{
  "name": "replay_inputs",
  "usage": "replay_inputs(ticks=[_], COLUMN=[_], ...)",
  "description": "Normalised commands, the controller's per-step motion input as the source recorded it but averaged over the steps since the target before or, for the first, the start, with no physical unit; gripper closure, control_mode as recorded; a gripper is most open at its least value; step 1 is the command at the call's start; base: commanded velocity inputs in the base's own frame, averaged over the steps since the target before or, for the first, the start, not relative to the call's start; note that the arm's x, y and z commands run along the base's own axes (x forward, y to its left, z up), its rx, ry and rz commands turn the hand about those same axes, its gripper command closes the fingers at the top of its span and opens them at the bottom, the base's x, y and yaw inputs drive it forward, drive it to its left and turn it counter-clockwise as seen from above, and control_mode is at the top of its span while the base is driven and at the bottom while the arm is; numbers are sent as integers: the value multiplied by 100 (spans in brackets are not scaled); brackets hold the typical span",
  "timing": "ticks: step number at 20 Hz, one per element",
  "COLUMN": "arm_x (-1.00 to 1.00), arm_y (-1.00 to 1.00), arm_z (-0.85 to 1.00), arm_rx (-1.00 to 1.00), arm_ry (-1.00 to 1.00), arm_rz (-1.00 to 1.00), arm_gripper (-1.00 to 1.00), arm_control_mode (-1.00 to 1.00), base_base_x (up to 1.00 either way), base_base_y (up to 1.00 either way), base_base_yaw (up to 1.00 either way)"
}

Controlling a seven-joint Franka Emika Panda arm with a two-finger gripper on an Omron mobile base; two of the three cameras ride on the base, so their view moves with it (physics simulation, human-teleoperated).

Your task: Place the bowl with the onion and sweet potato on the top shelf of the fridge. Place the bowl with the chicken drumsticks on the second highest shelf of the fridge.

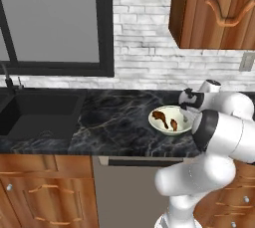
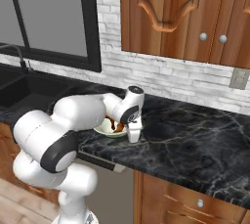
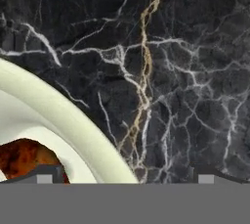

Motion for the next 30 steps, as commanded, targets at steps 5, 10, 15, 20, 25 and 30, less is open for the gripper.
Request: replay_inputs(ticks=[5,10,15,20,25,30], arm_x=[34,15,-24,-50,-77,-92], arm_y=[15,11,0,18,21,12], arm_z=[-24,-8,19,61,88,81], arm_rx=[0,-1,0,-4,-1,0], arm_ry=[0,0,-14,-30,-43,-42], arm_rz=[17,5,0,-1,-7,-9], arm_gripper=[100,100,100,100,100,100], arm_control_mode=[-100,-100,-100,-100,-100,-100], base_base_x=[0,0,0,0,0,0], base_base_y=[0,0,0,0,0,0], base_base_yaw=[0,0,0,0,0,0])
